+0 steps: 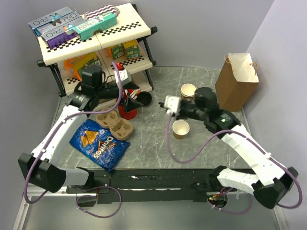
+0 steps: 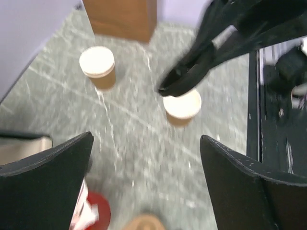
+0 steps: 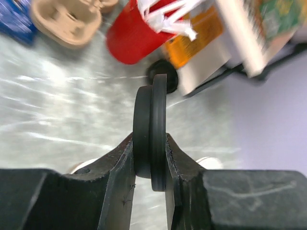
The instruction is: Pack the takeout coffee
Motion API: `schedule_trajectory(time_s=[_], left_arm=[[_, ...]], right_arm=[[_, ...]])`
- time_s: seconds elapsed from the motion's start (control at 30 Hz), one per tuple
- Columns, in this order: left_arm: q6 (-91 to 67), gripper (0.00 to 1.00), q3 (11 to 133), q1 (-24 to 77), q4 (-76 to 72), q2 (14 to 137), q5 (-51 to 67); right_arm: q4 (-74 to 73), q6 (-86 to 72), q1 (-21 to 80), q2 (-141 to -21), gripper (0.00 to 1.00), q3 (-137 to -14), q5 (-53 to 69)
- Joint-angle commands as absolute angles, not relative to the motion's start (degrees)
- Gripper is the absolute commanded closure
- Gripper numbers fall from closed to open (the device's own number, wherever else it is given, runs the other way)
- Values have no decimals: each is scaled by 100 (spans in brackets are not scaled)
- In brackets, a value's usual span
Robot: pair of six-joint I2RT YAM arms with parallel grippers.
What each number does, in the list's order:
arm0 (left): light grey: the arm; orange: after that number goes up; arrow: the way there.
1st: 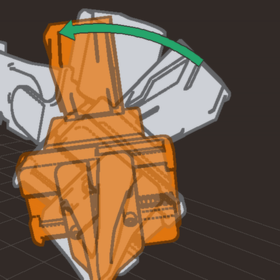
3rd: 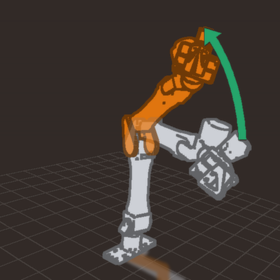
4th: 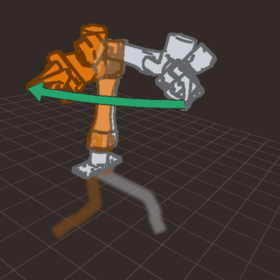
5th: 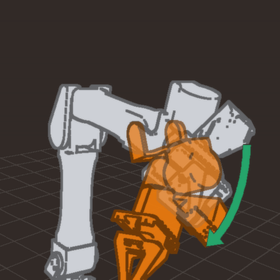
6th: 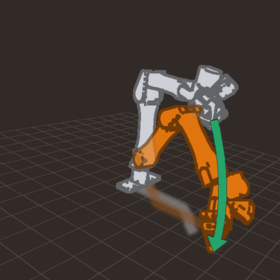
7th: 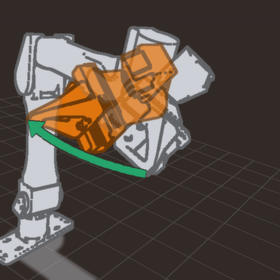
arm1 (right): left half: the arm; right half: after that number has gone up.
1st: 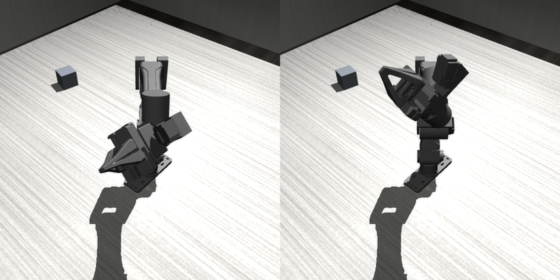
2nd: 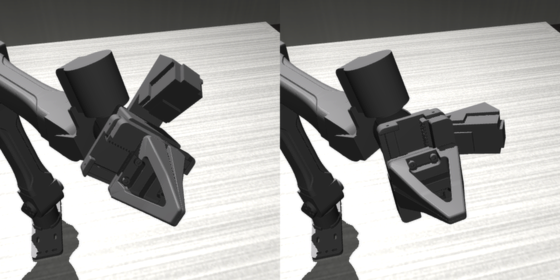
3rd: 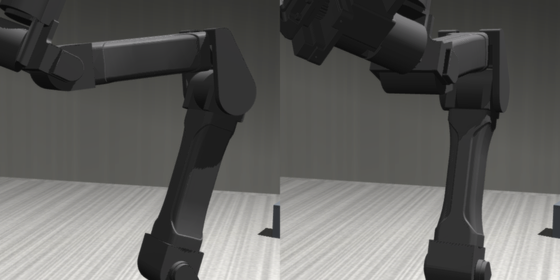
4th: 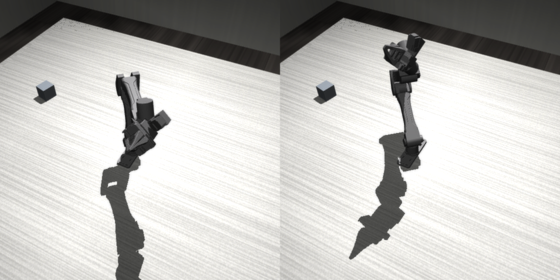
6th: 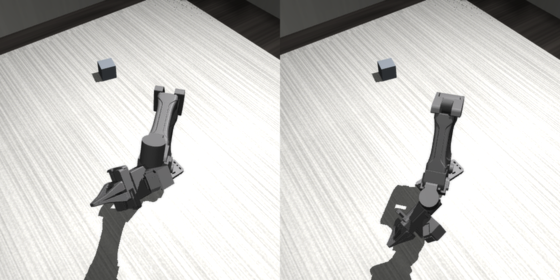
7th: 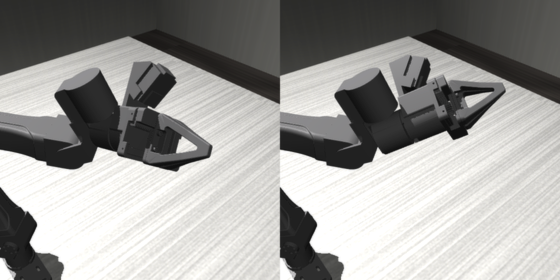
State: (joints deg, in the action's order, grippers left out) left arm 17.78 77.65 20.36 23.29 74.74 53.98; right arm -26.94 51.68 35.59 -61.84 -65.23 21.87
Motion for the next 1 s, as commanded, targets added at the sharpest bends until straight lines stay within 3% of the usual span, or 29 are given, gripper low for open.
schedule_trajectory(time_s=[0.0, 0.13, 0.47, 0.73, 0.97], left_arm=[[336, 1, 7323, 2328, 284, 7620, 4907], [-886, 0, 6935, 2811, -790, 7760, 4423], [-1353, 1, 6996, 3551, -1353, 8840, 4202], [-2355, 1, 6996, 3691, -1881, 9536, 3446], [-2391, 1, 7110, 3709, -1845, 10063, 3472]], right_arm=[[-3795, 2885, 2928, -5950, 80, -6838, 3494], [-3762, 1909, 2321, -5897, 80, -6601, 4296], [-4024, 905, 731, -6379, 80, -5845, 6203], [-3806, 466, 168, -7056, 80, -5476, 6732], [-3657, 264, 53, -7637, 80, -5502, 6671]])
